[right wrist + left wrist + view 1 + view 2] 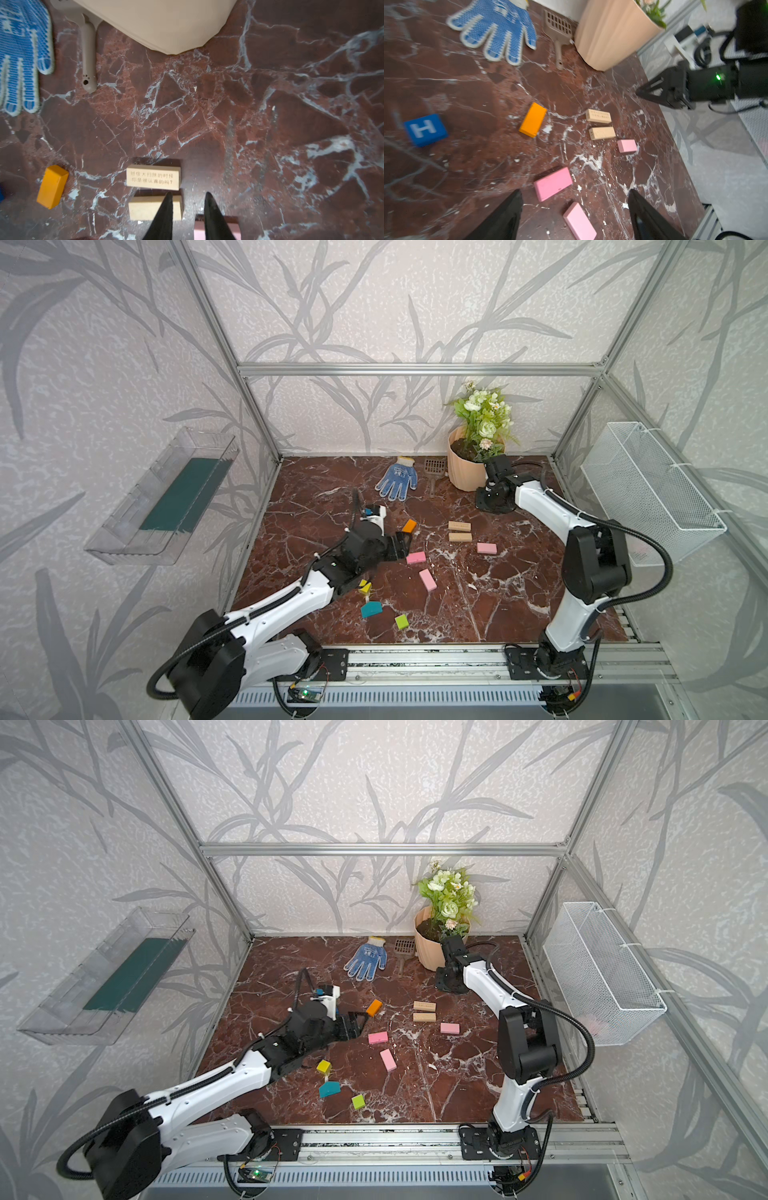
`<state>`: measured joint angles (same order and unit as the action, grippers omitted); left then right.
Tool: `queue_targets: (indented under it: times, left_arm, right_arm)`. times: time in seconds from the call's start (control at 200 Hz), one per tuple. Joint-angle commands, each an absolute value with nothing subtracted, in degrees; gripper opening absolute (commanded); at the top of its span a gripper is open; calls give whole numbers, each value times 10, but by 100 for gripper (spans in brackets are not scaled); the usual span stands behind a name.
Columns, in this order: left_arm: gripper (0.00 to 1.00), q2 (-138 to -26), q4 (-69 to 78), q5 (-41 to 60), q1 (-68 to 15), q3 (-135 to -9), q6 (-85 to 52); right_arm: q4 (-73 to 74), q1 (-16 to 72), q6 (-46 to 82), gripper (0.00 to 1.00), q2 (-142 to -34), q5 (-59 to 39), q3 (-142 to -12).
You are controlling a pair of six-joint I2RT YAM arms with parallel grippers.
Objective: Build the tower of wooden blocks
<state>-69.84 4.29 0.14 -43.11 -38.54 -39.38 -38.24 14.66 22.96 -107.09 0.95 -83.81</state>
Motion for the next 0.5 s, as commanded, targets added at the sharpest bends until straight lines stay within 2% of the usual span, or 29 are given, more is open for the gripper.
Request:
queue_targets:
  times: [0.0,0.255,0.38,0.495]
  left_arm:
    - [79,-781,7,-71,-494,-437,-380]
    - [72,-975,-48,-80,-576,-601,-378]
    - [67,-1047,-100,-90,-588,-671,-385]
    - [66,-1088,-111,-88,-588,-698,-393]
  right_arm:
    - [-439,146,189,26,-1106,-13,-876]
    - [-450,148,175,25,-1181,-19,-929]
    - [-451,158,167,24,-1212,-19,-955]
    - [-453,167,157,25,-1236,-17,-978]
